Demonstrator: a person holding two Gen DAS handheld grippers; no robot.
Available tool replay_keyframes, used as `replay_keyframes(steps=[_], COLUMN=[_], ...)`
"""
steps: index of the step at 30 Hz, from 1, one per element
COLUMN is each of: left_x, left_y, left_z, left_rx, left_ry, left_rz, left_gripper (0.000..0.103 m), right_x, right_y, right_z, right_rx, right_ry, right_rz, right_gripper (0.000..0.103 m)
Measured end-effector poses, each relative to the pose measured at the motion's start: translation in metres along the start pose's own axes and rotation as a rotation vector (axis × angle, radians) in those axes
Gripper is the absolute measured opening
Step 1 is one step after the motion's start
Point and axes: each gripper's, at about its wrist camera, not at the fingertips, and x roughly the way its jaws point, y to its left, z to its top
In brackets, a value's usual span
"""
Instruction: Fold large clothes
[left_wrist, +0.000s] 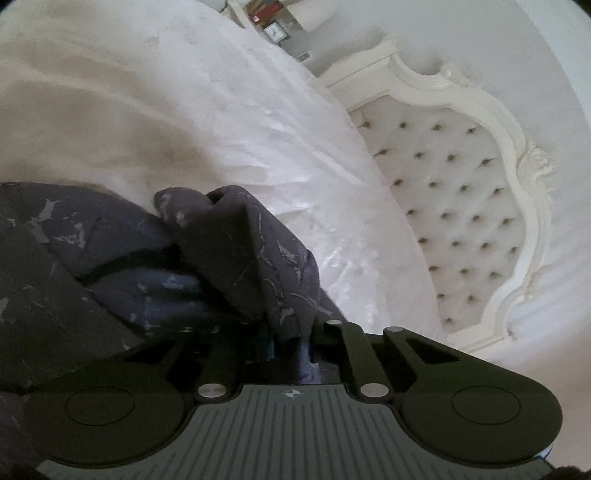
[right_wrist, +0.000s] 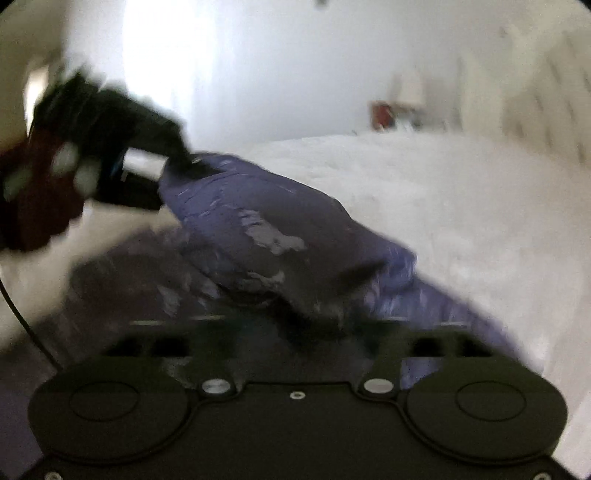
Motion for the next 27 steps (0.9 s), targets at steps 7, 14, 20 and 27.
replay_keyframes(steps=[7, 14, 20, 27], left_x=[0.005, 0.001, -0.021, 0.000], left_y=[-0.006, 0.001, -0.010, 0.014], left_z=[-0.001, -0.003, -0.035, -0.117], left_rx=[-0.061, -0.069, 0.095, 0.445], left_ry=[-0.002, 0.003, -0.010, 0.073], left_rz=[-0.043, -0.047, -0.039, 0.224], left_gripper=[0.013, 0.013, 0.013, 0.016], right_x=[0.004, 0.061, 0.032, 0.011], right_y=[-0.058, -0.092, -0.099, -0.066], right_z=[-0.018, -0.028, 0.019, 0.009], right_rx=[0.638, 1.022, 0.880, 0.585], right_ry=[0.011, 0.006, -0.150, 0.032], right_rz=[0.358, 0.421, 0.296, 0.051], right_gripper=[0.102, 0.102, 0.102, 0.101])
